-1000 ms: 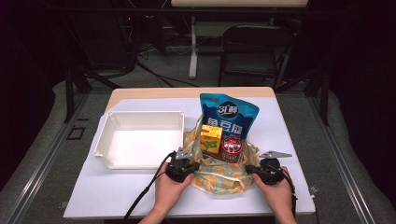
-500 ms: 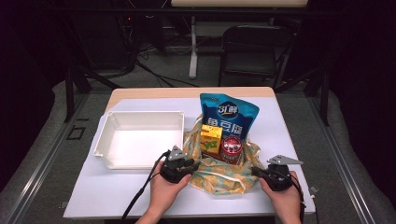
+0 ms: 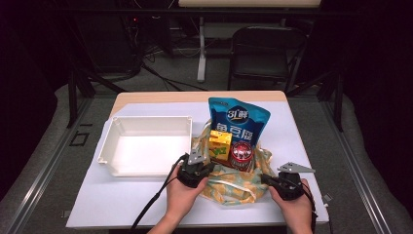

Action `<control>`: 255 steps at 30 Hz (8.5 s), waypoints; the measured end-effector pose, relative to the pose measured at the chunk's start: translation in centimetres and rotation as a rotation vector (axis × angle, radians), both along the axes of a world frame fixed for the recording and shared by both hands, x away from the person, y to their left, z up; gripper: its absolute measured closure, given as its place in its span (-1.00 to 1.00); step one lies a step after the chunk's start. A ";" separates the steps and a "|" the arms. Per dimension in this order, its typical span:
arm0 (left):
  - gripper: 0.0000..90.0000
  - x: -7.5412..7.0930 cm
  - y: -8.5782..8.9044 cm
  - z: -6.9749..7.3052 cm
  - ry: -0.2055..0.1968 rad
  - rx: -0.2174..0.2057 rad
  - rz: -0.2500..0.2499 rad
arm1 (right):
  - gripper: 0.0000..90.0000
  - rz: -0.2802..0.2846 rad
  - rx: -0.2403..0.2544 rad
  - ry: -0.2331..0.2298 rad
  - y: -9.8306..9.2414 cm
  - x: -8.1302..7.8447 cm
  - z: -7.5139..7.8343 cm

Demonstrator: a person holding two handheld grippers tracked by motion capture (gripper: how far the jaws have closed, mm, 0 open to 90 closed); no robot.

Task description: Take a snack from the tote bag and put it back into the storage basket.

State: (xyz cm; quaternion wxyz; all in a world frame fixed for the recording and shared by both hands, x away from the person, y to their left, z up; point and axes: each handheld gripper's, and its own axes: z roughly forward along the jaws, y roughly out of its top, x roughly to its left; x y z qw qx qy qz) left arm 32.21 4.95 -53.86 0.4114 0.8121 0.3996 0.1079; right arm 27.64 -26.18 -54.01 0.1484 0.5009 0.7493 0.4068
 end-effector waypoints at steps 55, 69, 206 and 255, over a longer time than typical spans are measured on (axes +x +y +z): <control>0.79 -0.9 3.5 1.1 -0.062 -0.131 0.013 | 0.12 -0.063 0.096 -0.329 1.5 5.2 8.9; 0.72 -0.8 4.8 2.5 -0.103 -0.186 0.020 | 0.34 -0.021 0.087 -0.315 3.4 7.1 8.8; -0.07 8.1 11.5 14.7 -0.342 -0.457 0.068 | 1.00 0.184 0.269 -0.451 16.4 11.6 18.5; 1.00 7.3 21.9 13.6 -0.283 -0.402 0.262 | -0.07 0.160 0.167 -0.408 9.1 7.1 13.3</control>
